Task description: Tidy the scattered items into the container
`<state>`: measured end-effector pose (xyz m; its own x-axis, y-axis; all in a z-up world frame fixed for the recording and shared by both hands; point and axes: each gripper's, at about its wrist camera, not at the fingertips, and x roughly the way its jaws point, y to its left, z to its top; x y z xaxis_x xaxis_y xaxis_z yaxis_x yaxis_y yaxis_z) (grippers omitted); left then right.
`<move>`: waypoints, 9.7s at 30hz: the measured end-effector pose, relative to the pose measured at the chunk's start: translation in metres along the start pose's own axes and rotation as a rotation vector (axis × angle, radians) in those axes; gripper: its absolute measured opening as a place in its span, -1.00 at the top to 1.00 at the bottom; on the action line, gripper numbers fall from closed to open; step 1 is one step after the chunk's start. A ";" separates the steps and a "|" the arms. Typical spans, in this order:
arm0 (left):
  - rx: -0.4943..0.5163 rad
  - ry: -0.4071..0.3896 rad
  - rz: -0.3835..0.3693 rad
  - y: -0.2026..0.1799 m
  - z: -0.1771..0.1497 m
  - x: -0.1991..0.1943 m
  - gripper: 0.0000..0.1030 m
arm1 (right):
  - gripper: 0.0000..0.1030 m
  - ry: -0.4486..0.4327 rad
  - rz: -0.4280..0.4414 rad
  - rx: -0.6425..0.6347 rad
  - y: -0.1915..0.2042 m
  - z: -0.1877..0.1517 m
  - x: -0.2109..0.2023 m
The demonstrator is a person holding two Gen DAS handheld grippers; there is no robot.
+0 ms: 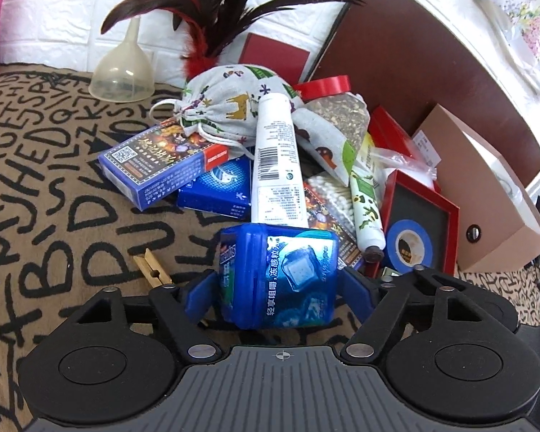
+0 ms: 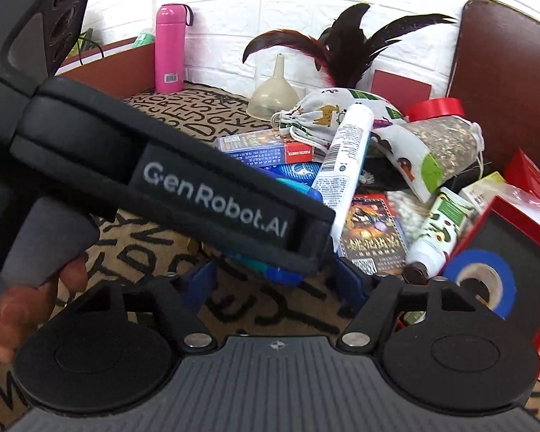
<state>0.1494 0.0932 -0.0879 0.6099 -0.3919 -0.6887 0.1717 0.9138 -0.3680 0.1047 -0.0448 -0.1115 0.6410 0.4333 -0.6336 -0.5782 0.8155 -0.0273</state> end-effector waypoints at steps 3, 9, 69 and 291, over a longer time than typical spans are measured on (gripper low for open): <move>0.017 0.002 0.013 -0.003 -0.001 -0.001 -0.39 | -0.12 0.015 0.007 0.015 -0.001 0.001 0.005; 0.012 0.014 0.004 -0.010 -0.006 -0.008 -0.47 | -0.07 0.012 0.016 0.045 -0.003 -0.002 -0.006; 0.361 0.070 -0.443 -0.468 0.050 0.182 -0.61 | 0.00 -0.229 -0.562 0.408 -0.374 -0.106 -0.244; 0.288 -0.022 -0.299 -0.366 0.091 0.087 0.84 | 0.60 -0.268 -0.410 0.435 -0.289 -0.030 -0.232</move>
<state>0.2102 -0.2654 0.0441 0.5160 -0.6452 -0.5634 0.5514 0.7536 -0.3579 0.1078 -0.3930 0.0201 0.9023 0.0888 -0.4219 -0.0389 0.9913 0.1254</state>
